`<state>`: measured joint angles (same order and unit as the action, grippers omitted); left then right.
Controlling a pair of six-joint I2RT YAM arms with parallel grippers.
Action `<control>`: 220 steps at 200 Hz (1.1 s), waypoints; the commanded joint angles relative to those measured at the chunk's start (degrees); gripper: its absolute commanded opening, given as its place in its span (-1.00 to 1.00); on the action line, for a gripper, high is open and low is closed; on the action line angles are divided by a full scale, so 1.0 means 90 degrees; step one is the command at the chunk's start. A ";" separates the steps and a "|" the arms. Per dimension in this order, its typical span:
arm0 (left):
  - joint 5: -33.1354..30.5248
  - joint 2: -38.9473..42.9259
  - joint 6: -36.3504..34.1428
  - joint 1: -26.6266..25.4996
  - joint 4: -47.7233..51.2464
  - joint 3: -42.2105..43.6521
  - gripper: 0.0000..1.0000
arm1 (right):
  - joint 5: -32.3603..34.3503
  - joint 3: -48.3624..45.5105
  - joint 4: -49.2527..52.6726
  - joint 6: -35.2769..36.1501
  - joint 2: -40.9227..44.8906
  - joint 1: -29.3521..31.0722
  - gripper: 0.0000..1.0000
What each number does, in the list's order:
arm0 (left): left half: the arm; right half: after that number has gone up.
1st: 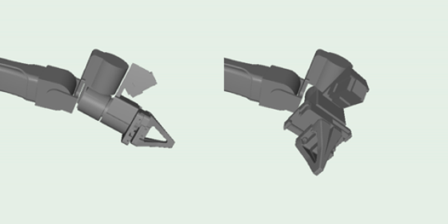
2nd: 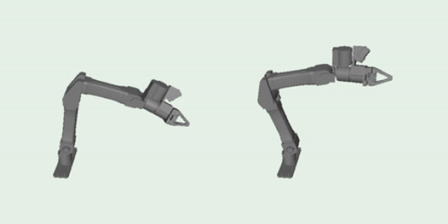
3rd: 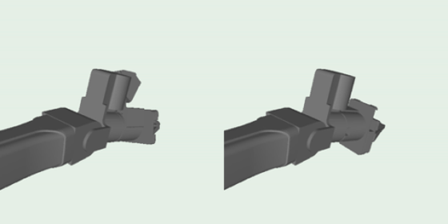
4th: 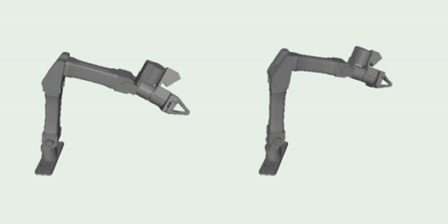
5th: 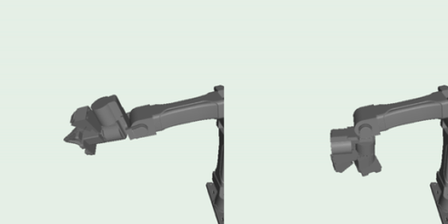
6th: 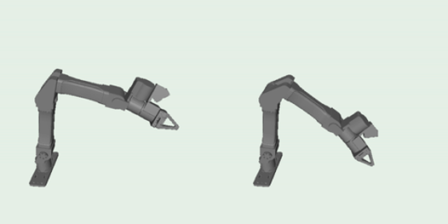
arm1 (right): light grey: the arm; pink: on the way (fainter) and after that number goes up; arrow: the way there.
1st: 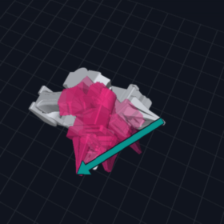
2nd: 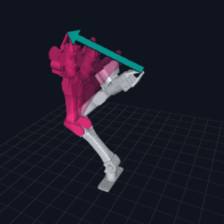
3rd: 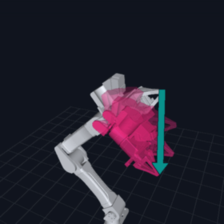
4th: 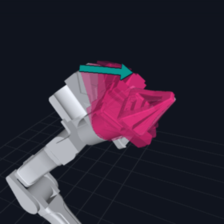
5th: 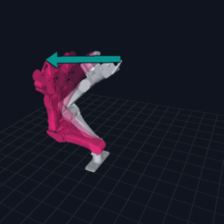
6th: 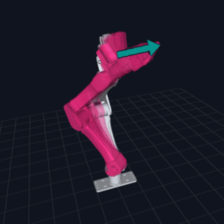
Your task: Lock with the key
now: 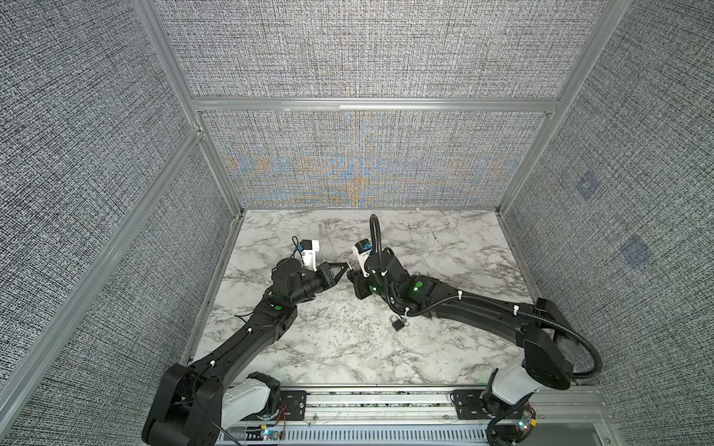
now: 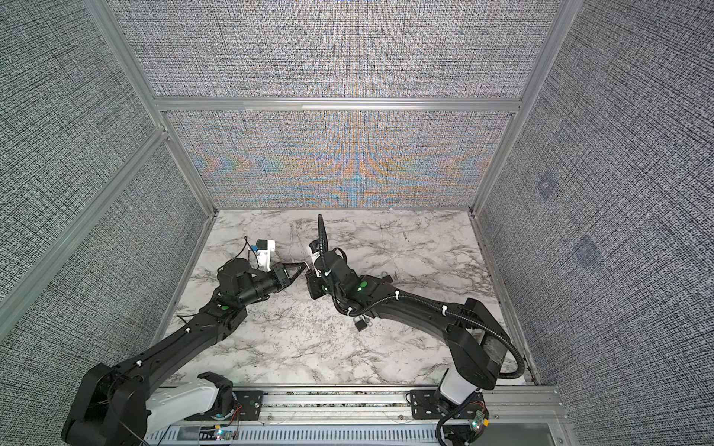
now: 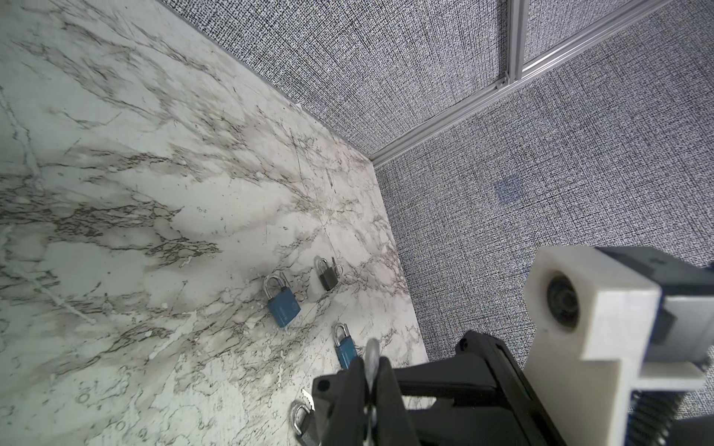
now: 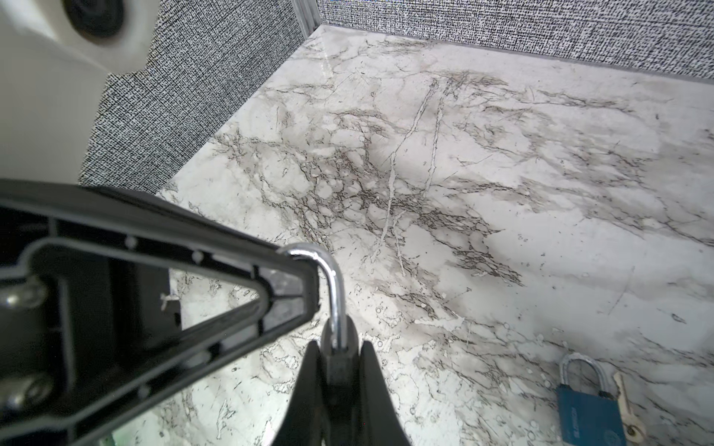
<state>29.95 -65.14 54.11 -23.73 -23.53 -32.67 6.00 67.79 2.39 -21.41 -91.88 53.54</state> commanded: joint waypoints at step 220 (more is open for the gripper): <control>0.1448 -0.0026 -0.3155 -0.0055 0.2136 -0.1048 -0.06 | -0.4987 -0.0765 0.0456 -0.0227 0.0920 -0.1476 -1.00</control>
<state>42.19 -65.14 27.16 -24.12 -4.89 -41.80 -36.73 60.36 7.05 -23.64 -83.57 40.18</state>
